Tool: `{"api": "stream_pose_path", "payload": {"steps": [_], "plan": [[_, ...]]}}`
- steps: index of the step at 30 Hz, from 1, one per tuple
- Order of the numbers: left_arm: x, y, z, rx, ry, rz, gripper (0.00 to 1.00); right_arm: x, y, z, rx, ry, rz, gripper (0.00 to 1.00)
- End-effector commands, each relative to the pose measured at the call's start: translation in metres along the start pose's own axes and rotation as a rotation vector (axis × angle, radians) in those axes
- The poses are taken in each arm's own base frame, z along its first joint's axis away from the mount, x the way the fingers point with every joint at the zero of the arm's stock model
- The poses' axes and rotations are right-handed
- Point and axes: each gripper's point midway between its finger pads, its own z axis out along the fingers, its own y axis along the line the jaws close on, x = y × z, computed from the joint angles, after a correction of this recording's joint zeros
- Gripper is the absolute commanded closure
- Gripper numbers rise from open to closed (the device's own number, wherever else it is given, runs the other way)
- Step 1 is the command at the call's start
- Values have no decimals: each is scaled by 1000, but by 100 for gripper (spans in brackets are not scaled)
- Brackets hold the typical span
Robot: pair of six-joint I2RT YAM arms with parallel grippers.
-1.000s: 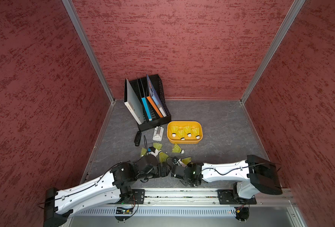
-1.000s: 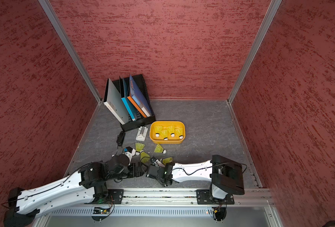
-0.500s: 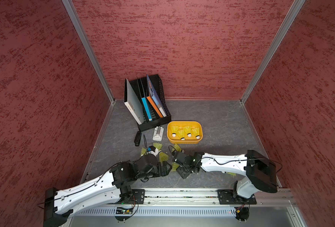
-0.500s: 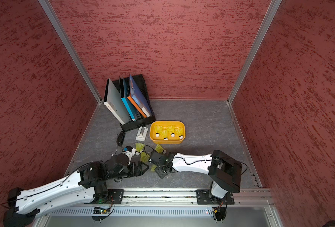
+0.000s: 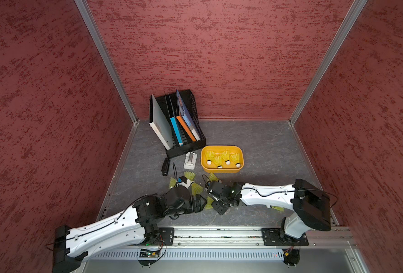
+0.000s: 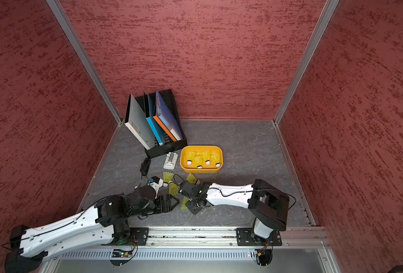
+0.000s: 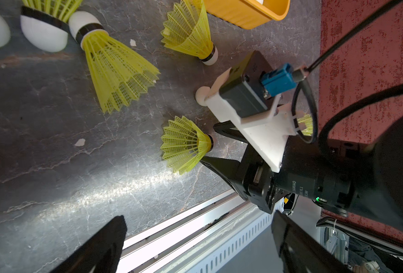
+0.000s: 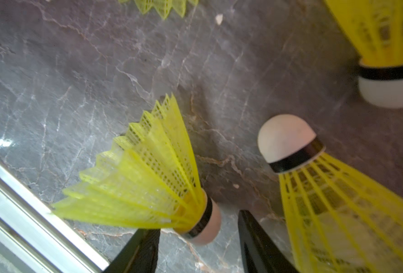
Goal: Put the shuttlecocks into the storage box
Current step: Pick up the shuttlecock at the center of the board.
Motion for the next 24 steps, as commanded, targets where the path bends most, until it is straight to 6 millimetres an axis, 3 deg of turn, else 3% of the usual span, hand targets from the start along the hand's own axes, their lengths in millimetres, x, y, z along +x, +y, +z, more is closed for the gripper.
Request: {"api": "stream_pose_path", "payload": {"steps": [1,6,18,24], "plan": [[2,2,3,14,-6,-31,0,-12,-3,4,6,-19,-22,44],[0,3,2,12,-14,-32,0,-16,-14,7,20,-23,14,46],[-1,3,2,8,-19,-32,0,-25,-17,12,8,-51,40,56],[-1,3,3,5,-20,-32,0,-27,-16,8,0,-66,53,66]]}}
